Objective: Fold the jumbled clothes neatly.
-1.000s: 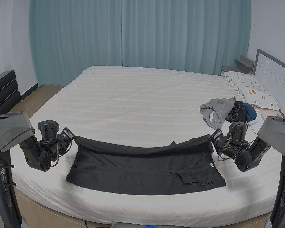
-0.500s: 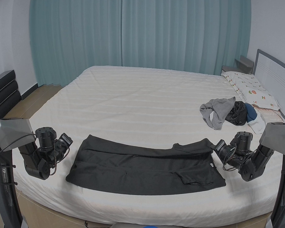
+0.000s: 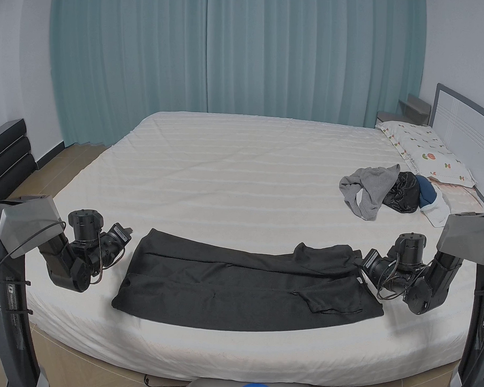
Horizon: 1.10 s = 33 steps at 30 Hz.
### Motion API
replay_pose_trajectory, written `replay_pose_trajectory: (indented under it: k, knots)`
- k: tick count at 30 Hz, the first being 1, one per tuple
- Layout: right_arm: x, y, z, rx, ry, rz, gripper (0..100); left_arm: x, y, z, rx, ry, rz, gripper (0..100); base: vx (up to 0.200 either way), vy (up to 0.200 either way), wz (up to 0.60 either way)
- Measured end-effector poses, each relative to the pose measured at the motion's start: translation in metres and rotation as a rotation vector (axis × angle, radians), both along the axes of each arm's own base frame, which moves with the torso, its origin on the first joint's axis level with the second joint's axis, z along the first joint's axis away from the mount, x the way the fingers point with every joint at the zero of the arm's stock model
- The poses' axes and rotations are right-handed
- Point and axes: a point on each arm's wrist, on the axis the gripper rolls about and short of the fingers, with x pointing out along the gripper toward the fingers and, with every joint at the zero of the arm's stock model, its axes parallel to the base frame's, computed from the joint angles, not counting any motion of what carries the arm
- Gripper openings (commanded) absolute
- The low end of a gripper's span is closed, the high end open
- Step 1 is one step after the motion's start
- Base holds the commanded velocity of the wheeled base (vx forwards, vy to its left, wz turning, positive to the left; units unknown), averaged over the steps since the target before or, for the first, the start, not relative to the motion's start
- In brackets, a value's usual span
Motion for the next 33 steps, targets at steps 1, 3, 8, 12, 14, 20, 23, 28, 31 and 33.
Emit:
replay_pose_trajectory:
  k: [1,3,8,12,14,20,23,28,31,33]
  knots:
    - [0.0,0.001,-0.001,0.0,0.002,0.002,0,0.005,-0.001,0.001,-0.002,-0.002,-0.007,100,0.0,0.0,0.0]
    - [0.0,0.002,-0.002,0.002,0.005,0.008,0,0.017,-0.002,0.005,-0.009,-0.009,-0.026,100,0.0,0.0,0.0]
    - [-0.001,0.004,-0.003,0.006,0.011,0.016,0,0.044,-0.004,0.011,-0.029,-0.011,-0.078,100,0.0,0.0,0.0]
    - [-0.001,0.006,-0.004,0.007,0.015,0.024,0,0.064,-0.006,0.016,-0.033,0.006,-0.095,100,0.0,0.0,0.0]
    - [-0.001,0.007,-0.005,0.007,0.016,0.026,0,0.072,-0.007,0.019,-0.032,0.01,-0.091,100,0.0,0.0,0.0]
    - [-0.001,0.009,-0.006,0.007,0.02,0.033,0,0.083,-0.01,0.016,-0.004,0.015,-0.028,100,0.1,0.0,0.0]
    - [-0.002,0.01,-0.006,0.007,0.022,0.036,0,0.084,-0.013,0.011,-0.005,0.024,-0.041,100,0.2,0.0,0.0]
    - [-0.002,0.01,-0.006,0.007,0.022,0.036,0,0.084,-0.024,0.008,0.013,0.031,-0.08,100,0.0,0.0,0.0]
    - [-0.002,0.011,-0.007,0.007,0.024,0.038,0,0.084,-0.026,0.005,0.074,0.031,-0.112,100,0.0,0.0,0.0]
    - [-0.002,0.012,-0.007,0.007,0.025,0.039,0,0.083,-0.027,0.002,0.115,0.036,-0.132,100,0.0,0.0,0.0]
